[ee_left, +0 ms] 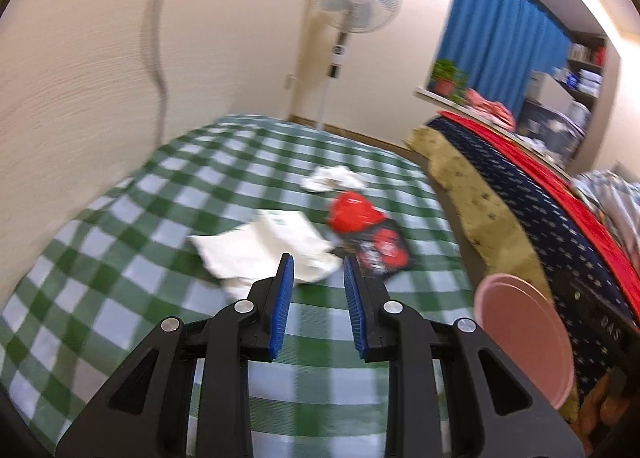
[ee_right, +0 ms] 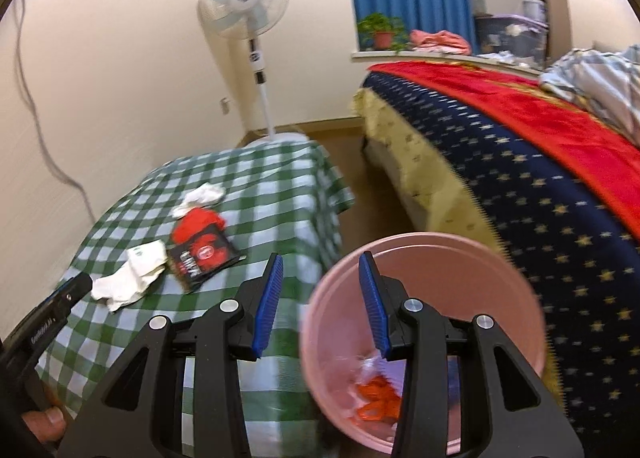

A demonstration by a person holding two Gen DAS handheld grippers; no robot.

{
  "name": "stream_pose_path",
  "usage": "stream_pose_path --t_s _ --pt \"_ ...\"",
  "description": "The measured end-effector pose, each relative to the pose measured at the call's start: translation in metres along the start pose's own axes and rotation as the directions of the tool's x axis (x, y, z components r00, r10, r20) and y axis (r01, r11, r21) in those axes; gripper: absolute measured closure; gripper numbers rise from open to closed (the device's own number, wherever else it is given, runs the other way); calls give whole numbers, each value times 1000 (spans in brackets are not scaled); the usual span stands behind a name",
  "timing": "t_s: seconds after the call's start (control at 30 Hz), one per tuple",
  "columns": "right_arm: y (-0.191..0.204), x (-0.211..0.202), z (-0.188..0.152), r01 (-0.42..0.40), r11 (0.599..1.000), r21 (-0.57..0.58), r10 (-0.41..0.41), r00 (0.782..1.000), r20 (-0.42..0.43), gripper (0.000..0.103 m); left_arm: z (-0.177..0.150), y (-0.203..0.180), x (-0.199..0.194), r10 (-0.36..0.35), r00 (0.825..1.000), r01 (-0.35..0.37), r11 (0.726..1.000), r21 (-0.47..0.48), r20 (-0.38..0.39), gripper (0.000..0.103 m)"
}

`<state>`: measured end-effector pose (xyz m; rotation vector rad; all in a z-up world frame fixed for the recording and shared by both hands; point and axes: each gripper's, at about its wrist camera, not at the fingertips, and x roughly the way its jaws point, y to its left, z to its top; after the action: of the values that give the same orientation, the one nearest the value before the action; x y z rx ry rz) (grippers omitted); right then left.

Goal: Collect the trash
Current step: 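Move both open tools back toward the white paper and black packet, then grasp the white printed paper with the left tool while the right tool grasps the black-red packet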

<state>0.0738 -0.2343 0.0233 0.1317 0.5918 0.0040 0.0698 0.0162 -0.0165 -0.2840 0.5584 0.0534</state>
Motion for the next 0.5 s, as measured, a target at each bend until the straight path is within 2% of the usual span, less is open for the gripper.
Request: stream_pose_path --t_s 0.23,0.27,0.3,0.4,0.47,0.5 --pt "31 30 0 -79 996 -35 78 997 -24 62 3 30 13 97 995 -97 993 -61 -10 78" --pt "36 37 1 -100 994 -40 98 994 -38 59 4 34 16 108 994 -109 992 -69 -14 77" --pt "40 42 1 -113 993 -45 111 993 -47 47 3 37 17 116 993 -117 990 -74 -16 77" --pt "53 59 4 -155 985 -70 150 986 -71 24 4 49 24 140 990 -143 984 -102 -31 75" --pt "63 71 4 -179 980 -88 171 981 -90 16 4 56 29 150 988 -155 980 -123 -47 65" --pt "69 79 4 -188 977 -103 177 979 -105 13 4 59 32 151 987 -157 979 -130 -54 63"
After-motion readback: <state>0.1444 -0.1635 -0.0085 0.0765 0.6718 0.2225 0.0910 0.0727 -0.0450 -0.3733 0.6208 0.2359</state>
